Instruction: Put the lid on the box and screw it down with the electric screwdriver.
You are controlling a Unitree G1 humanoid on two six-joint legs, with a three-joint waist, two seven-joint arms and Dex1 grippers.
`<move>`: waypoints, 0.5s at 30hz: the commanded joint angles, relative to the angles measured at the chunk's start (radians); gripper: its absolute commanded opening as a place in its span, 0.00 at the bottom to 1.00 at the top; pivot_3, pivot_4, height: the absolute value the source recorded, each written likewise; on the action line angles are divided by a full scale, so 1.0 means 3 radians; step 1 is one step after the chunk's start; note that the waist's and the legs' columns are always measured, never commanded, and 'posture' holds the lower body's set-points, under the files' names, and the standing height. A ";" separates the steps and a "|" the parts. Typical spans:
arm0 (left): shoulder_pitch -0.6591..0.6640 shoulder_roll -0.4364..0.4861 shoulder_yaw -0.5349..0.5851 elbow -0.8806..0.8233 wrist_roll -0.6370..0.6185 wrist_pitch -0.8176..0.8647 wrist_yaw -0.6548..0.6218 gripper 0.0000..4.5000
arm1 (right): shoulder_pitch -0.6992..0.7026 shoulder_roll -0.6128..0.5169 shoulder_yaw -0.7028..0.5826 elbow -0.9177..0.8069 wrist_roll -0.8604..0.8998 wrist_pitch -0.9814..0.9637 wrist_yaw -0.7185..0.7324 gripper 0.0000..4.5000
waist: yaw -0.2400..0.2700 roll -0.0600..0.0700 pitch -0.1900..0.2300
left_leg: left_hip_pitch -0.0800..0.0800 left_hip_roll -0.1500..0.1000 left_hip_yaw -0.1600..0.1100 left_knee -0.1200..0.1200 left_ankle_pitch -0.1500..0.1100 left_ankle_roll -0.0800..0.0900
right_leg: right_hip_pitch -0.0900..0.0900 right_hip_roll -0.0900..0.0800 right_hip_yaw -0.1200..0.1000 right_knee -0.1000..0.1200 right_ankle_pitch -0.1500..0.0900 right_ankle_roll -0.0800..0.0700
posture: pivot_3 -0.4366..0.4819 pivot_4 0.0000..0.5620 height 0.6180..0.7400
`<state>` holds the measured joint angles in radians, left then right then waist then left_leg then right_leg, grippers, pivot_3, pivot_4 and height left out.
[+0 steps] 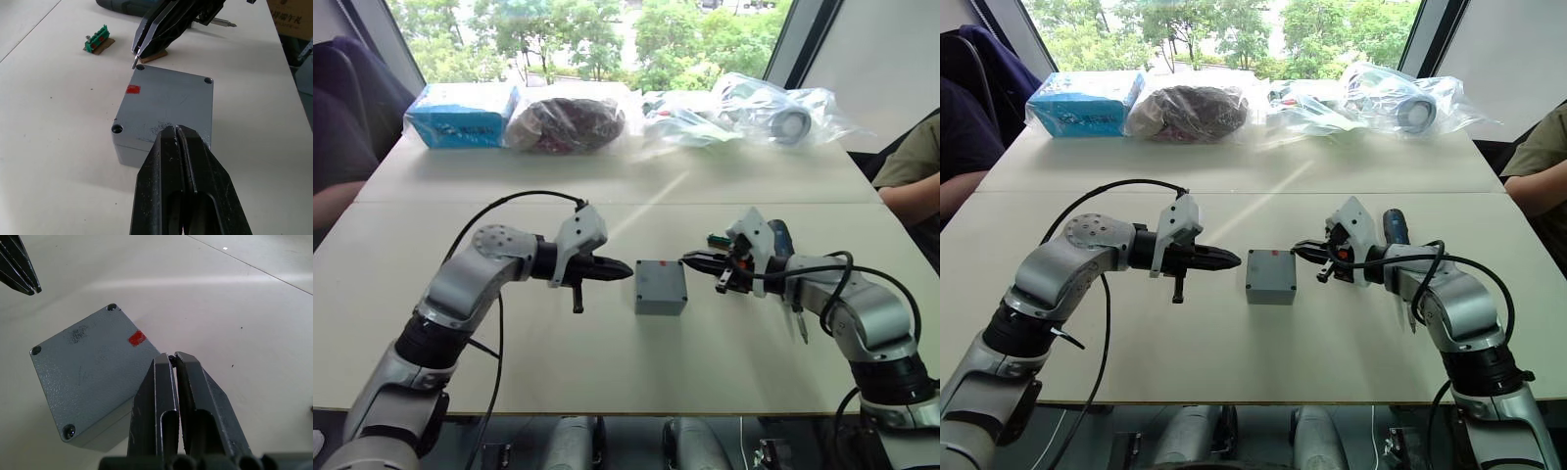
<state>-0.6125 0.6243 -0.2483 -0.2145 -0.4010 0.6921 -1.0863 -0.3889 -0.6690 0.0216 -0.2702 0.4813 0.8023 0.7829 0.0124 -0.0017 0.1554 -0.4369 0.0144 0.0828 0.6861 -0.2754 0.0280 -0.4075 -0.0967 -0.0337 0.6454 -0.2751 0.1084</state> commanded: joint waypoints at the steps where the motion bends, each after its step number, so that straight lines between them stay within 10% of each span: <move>1: -0.0020 0.0000 0.0014 -0.0058 0.0011 -0.0048 0.0009 0.00 | -0.0050 -0.0042 -0.0130 -0.0078 0.0077 0.0006 0.0024 0.02 | 0.0000 0.0000 0.0000 | 0.0000 0.0000 0.0000 0.0000 0.0000 0.0000 | 0.0000 0.0000 0.0000 0.0000 0.0000 0.0000 | 0.48 0.27 1.00; 15: -0.0049 -0.0011 -0.0014 -0.0008 0.0022 -0.0085 -0.0001 0.00 | -0.0025 -0.0060 -0.0154 -0.0131 0.0145 0.0056 0.0021 0.02 | 0.0000 0.0000 0.0000 | 0.0000 0.0000 0.0000 0.0000 0.0000 0.0001 | 0.0000 0.0000 0.0000 0.0000 0.0000 0.0000 | 0.48 0.27 1.00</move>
<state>-0.6127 0.6222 -0.2599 -0.2076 -0.3995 0.6853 -1.0848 -0.3887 -0.6737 -0.0047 -0.2753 0.5165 0.8284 0.7846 0.0124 -0.0017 0.1554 -0.4369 0.0144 0.0828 0.6861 -0.2755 0.0282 -0.4075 -0.0968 -0.0337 0.6454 -0.2751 0.1084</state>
